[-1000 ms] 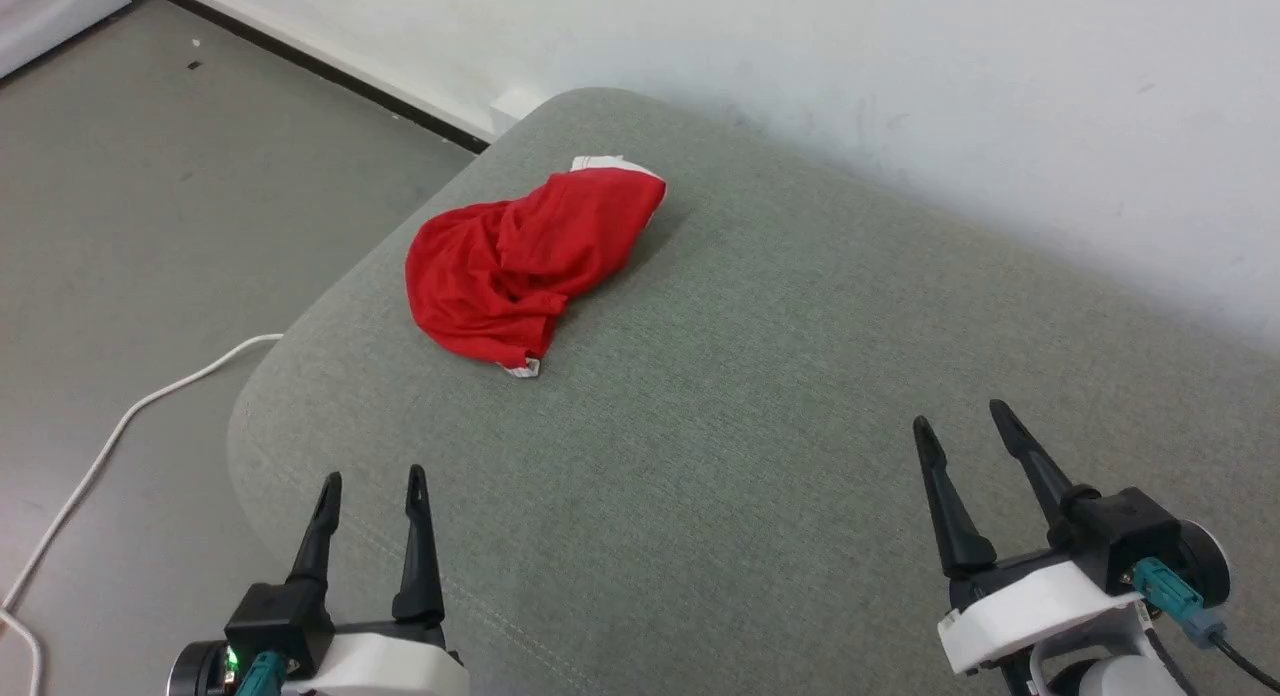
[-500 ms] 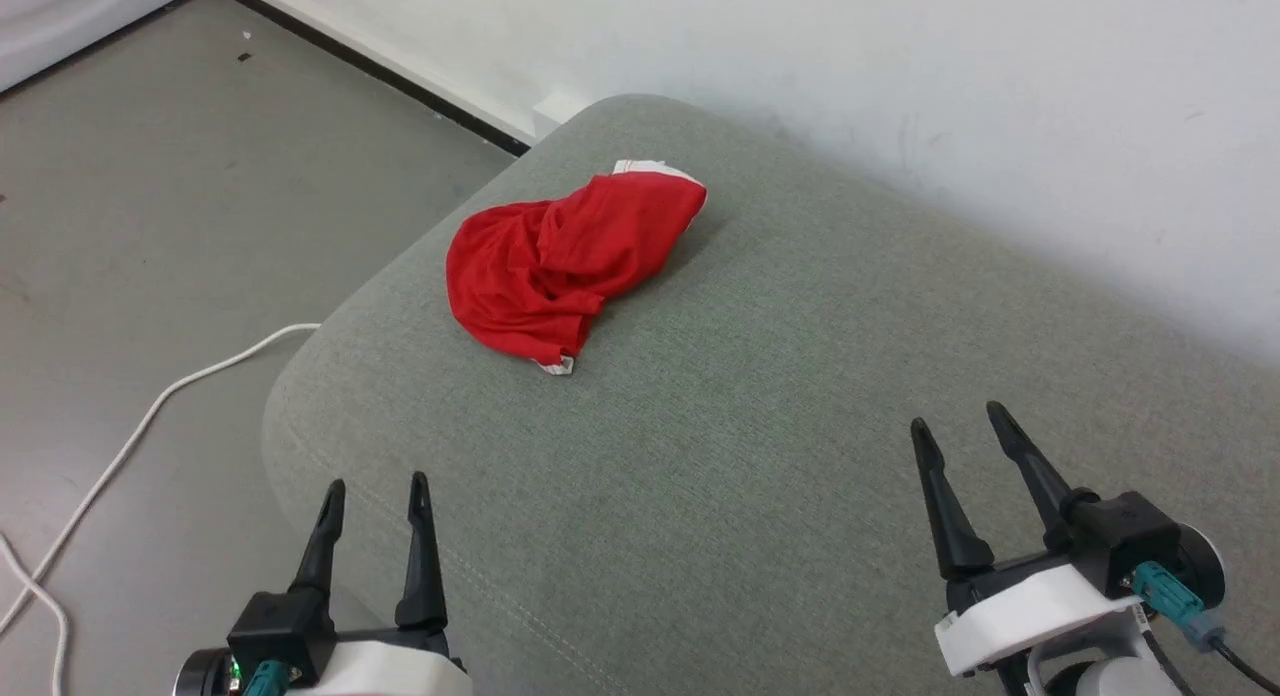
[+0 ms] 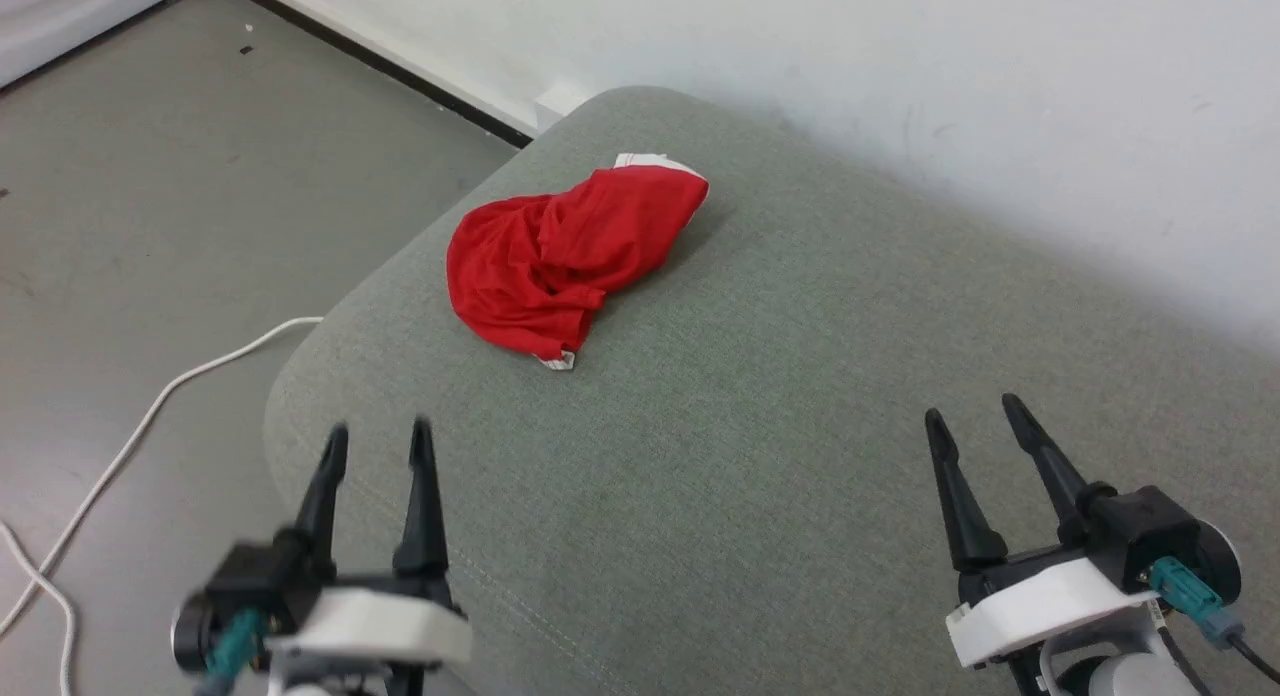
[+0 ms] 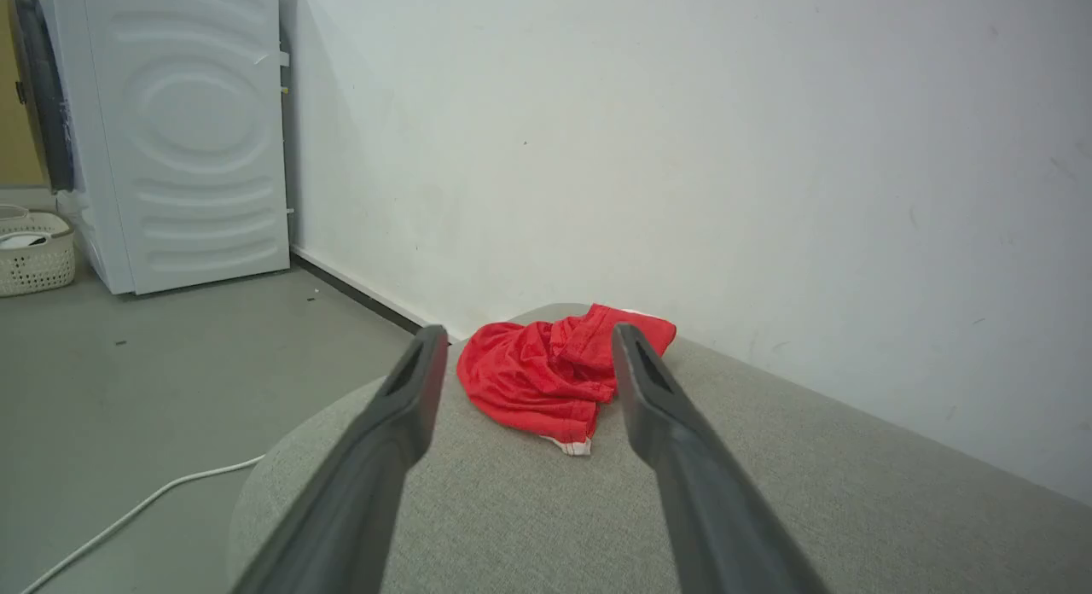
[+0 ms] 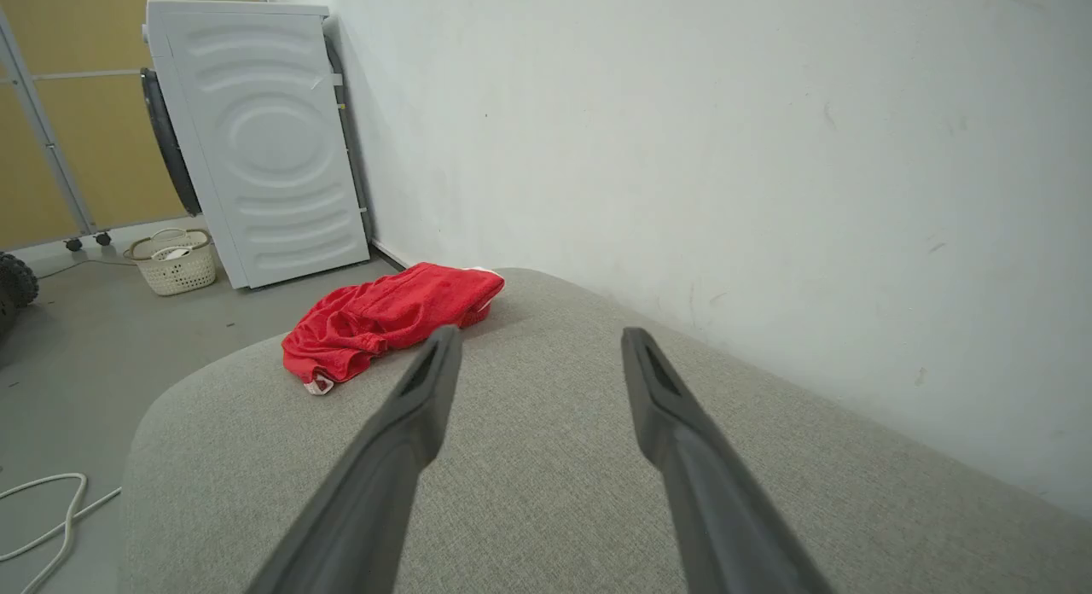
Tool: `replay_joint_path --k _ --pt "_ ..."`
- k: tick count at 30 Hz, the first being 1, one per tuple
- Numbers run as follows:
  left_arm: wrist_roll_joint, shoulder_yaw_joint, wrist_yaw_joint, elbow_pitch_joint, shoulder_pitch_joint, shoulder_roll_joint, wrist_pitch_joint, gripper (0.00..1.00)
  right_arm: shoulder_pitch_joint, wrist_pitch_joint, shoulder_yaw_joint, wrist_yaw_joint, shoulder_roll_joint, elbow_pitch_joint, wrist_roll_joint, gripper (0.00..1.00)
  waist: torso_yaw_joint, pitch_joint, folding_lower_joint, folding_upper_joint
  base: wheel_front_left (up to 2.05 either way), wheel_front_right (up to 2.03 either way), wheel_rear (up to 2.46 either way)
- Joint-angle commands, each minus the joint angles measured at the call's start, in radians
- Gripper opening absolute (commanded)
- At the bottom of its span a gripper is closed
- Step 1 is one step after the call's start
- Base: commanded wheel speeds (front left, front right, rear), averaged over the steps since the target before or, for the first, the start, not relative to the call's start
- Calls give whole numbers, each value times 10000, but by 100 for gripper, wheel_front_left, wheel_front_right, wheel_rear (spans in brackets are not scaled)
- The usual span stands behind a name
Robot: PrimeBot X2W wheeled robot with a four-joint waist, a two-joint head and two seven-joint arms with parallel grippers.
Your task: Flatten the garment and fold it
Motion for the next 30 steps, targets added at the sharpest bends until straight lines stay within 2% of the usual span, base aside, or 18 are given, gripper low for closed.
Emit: replay_joint_path --k 1,6,9,12,15,23,30 --pt "-40 -54 -258 -313 -722 177 266 100 15 96 -100 -21 28 -142 24 100 -10 189 1 0 0 0 0" --pt "38 -117 -552 -1246 -2447 782 1564 100 -148 542 -248 -21 28 -768 -348 100 -166 668 1 0 0 0 0" --pt "65 -92 -767 -1376 -3706 1209 2351 100 -264 897 -304 -21 22 -1324 -606 100 -324 1099 1 0 0 0 0" --pt "-62 -16 -862 -1314 -4542 1357 2758 100 -347 1210 -282 -21 -51 -1818 -694 100 -462 1481 1 0 0 0 0" --pt "-374 87 -1040 -926 -5684 1545 3329 100 -528 1749 -203 -21 -334 -2636 -681 100 -714 2165 1 0 0 0 0" --pt "-823 259 -1442 969 -8089 2496 4525 100 -856 3118 -82 -21 -1170 -4532 -407 100 -1474 3931 1 0 0 0 0" --pt "-1464 456 -1591 2195 -8747 2904 5205 100 -956 3613 -108 -21 -1447 -5367 -305 100 -1910 4791 1 0 0 0 0"
